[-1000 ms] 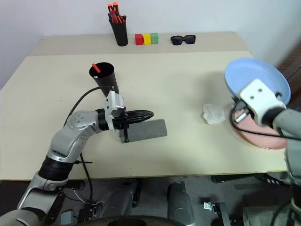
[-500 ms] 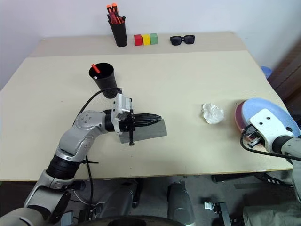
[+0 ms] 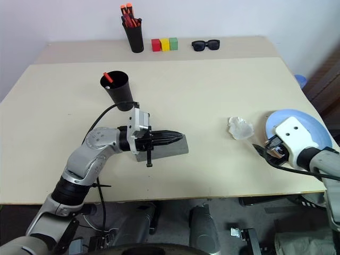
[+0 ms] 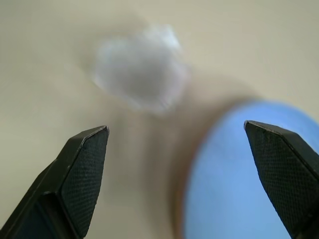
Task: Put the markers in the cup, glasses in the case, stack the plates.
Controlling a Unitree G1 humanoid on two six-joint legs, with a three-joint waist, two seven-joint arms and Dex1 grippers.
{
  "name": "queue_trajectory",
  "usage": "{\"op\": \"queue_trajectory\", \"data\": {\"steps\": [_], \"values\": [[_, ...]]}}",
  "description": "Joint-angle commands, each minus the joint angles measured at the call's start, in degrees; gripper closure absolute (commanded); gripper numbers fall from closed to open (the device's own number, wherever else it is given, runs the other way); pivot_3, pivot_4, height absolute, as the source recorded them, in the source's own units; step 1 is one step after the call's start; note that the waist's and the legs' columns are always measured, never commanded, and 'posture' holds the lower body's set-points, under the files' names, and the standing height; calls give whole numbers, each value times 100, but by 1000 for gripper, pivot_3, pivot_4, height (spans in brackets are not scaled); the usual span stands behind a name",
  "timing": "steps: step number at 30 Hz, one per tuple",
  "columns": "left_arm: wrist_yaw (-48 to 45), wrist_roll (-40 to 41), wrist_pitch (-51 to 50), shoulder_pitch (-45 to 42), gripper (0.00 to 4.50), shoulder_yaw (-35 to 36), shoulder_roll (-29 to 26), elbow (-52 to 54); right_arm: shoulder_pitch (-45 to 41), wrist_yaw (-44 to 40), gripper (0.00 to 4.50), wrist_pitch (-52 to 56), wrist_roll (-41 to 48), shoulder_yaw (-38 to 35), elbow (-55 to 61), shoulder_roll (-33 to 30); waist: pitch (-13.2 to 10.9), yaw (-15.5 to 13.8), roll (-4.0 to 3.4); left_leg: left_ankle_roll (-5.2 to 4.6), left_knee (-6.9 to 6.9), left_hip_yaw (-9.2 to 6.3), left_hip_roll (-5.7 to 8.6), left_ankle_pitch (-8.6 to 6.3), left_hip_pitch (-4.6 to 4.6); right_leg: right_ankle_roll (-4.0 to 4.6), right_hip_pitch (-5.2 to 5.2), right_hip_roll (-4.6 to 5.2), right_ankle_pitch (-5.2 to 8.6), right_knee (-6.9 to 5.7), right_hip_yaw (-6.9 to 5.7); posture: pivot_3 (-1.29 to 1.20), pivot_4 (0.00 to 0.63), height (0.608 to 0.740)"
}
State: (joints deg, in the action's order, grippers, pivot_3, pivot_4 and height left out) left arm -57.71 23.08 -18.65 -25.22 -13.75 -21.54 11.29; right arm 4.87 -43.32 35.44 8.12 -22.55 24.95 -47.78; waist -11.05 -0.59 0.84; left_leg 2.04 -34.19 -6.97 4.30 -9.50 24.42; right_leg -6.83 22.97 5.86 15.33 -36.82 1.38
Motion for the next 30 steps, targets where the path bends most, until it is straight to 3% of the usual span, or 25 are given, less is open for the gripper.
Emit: {"op": "queue_trajectory", "data": {"steps": [1,9,10,12,18,19,30], "values": [[110,4,-7,-3,4500,165,-101,219,-360,384,64,-276,-198,627,-212,270,0,7,-1,0,0,0,0,0,-1,0,-1,0,0,1,1,0,150,740],[322,26,-127,277,4500,185,-266,533,-1026,1223,64,-591,-733,1340,-1164,714,0,-19,-3,-1,3,-2,2,-1,3,2,2,2,0,7,0,0,150,740],[340,28,-131,289,4500,184,-269,547,-1070,1301,291,-612,-798,1375,-1238,725,0,-15,-3,-1,3,-2,2,-1,3,2,2,2,0,6,0,0,150,740],[373,43,-140,297,4500,175,-266,567,-1094,1349,949,-701,-911,1454,-1325,667,0,-11,-3,-1,3,-1,2,-1,3,2,2,2,0,6,0,0,150,740],[393,44,-110,300,4500,117,-225,537,-1035,1357,3972,-647,-831,1312,-1171,645,0,-7,-3,-1,4,-1,1,-1,2,1,2,1,0,5,0,0,150,740],[375,27,-83,283,4500,93,-212,498,-1001,1355,4294,-627,-814,1264,-1093,632,0,-7,-3,-1,4,-1,2,-1,2,1,2,1,0,5,0,0,150,740],[37,-74,219,-158,4500,-126,137,-133,-775,2150,4370,-8,-1037,-309,-673,470,0,-25,-3,-1,3,-1,3,-1,3,1,1,1,0,6,-1,0,150,740]]}}
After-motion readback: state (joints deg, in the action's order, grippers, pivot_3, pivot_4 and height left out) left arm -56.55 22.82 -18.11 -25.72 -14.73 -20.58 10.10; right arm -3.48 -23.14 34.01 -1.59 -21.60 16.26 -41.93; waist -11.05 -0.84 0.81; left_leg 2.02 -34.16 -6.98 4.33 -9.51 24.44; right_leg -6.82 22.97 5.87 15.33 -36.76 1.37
